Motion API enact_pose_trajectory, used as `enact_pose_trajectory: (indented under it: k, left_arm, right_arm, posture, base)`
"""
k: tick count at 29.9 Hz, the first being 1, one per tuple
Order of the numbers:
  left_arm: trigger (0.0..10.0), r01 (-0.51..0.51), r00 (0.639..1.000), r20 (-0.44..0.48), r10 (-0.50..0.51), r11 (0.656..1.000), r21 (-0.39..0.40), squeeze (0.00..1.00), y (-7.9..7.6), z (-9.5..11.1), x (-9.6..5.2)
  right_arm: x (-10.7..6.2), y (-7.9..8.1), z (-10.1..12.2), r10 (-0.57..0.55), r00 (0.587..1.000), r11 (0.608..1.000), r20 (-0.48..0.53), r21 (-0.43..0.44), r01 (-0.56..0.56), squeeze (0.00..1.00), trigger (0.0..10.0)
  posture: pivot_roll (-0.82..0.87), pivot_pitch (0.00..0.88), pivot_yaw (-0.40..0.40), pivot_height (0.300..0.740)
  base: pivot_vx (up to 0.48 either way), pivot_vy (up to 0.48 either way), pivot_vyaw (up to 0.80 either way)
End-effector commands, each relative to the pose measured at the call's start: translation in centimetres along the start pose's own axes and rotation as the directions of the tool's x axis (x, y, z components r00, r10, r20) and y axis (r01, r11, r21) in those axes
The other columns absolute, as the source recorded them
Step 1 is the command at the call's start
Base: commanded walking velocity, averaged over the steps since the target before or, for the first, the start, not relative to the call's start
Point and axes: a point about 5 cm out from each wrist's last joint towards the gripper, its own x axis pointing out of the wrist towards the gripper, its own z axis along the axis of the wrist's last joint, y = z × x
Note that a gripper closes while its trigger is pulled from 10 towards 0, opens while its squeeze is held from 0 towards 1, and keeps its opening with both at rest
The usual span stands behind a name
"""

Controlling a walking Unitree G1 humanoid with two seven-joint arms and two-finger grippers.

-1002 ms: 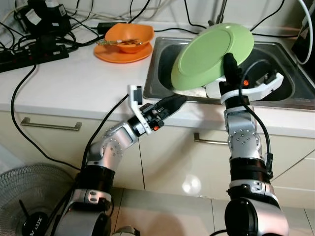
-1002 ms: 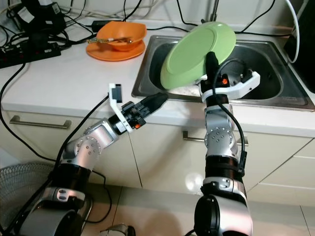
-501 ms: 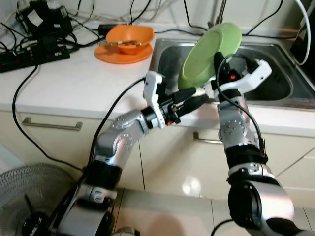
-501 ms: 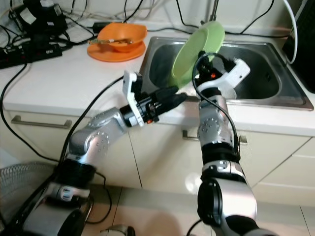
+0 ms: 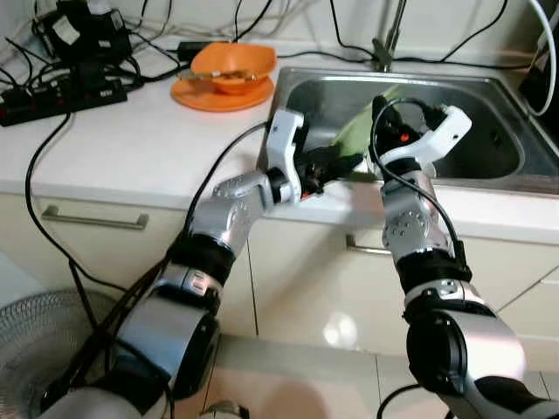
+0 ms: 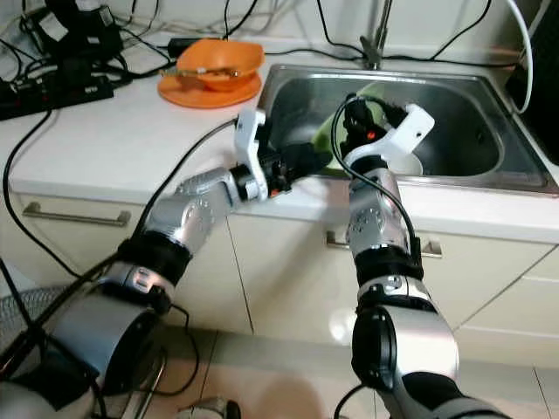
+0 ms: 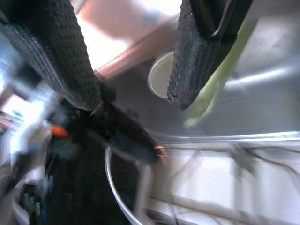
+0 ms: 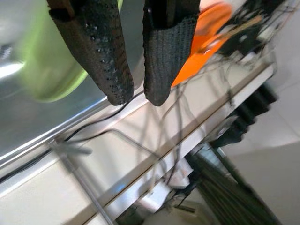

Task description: Kitchen organization

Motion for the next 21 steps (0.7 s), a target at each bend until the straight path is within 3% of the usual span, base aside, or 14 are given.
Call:
enact_pose_trajectory:
  k: [1,10,15,21]
  left_arm:
    - [10.0,-0.05,0.999,-0.015,0.051,0.998,0.043,0.0,0.1,0.2,-0.8]
    - [10.0,-0.08,0.997,0.002,0.08,0.996,0.035,0.0,0.4,0.1,-0.9]
    - [10.0,-0.165,0.986,0.021,0.164,0.982,0.09,0.0,0.8,0.4,-1.4]
    - [10.0,-0.346,0.938,0.03,0.345,0.929,0.133,0.0,2.9,-0.1,-1.8]
  right_arm:
    - [0.2,0.5,-0.1,0.009,1.0,1.0,0.0,-0.003,-0.009,0.0,10.0]
    - [0.1,0.7,-0.6,0.021,1.0,1.0,-0.002,0.009,-0.021,0.0,10.0]
    - [-0.3,0.9,-1.0,0.049,0.999,0.999,-0.01,0.006,-0.049,0.0,10.0]
    - [-1.3,0.4,-1.6,0.071,0.997,0.996,-0.04,-0.047,-0.073,0.0,10.0]
  posture:
    - [0.08,0.025,0.012,0.74]
    - [0.08,0.026,0.008,0.74]
    - [0.08,0.023,0.007,0.74]
    - [0.06,0.02,0.011,0.74]
  base:
    - [0.0,0.0,0.0]
    - [0.0,0.0,0.0]
    - [0.0,0.0,0.0]
    - [0.0,0.0,0.0]
